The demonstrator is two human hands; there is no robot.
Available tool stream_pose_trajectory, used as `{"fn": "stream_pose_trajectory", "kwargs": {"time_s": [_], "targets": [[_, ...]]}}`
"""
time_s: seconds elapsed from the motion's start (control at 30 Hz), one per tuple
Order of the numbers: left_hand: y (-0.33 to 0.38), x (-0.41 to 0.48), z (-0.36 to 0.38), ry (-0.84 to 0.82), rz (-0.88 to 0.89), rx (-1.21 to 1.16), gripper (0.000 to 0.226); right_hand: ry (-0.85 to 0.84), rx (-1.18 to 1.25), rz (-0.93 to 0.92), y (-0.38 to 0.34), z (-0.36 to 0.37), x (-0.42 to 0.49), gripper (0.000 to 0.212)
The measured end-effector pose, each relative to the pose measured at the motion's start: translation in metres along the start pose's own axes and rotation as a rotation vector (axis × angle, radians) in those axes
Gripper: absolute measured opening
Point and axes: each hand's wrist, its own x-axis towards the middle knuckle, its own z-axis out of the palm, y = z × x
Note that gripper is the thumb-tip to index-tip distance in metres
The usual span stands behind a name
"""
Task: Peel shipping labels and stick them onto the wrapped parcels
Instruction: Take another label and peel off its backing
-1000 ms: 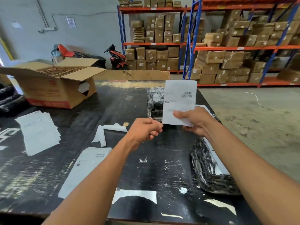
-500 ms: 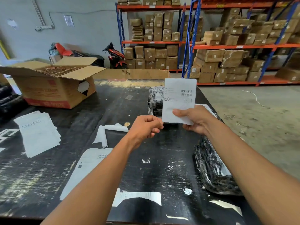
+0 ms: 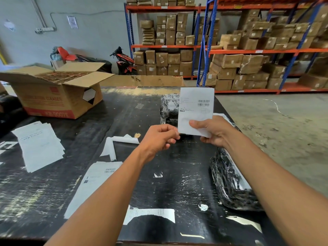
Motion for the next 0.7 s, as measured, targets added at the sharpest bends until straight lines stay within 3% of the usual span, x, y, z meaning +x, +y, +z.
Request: {"fn": "stream_pose_trajectory", "kwargs": {"time_s": [0.27, 0.43, 0.57, 0.63, 0.7], "targets": [[0.005, -0.003, 0.007, -0.048, 0.028, -0.046, 0.014, 0.023, -0.011, 0.038, 0.003, -0.005, -0.003, 0.04], [0.005, -0.002, 0.014, -0.063, 0.019, -0.073, 0.013, 0.069, -0.244, 0.01, 0.004, 0.0, -0.011, 0.044], [0.003, -0.001, 0.017, -0.029, 0.022, -0.122, 0.016, 0.184, -0.651, -0.116, 0.004, 0.001, -0.012, 0.099], [0.003, 0.0, 0.017, -0.012, 0.023, -0.119, 0.02, 0.258, -0.831, -0.188, 0.003, 0.002, -0.012, 0.086], [0.003, 0.0, 0.016, -0.004, 0.02, -0.103, 0.022, 0.235, -0.788, -0.276, -0.002, 0.002, -0.015, 0.043]]}}
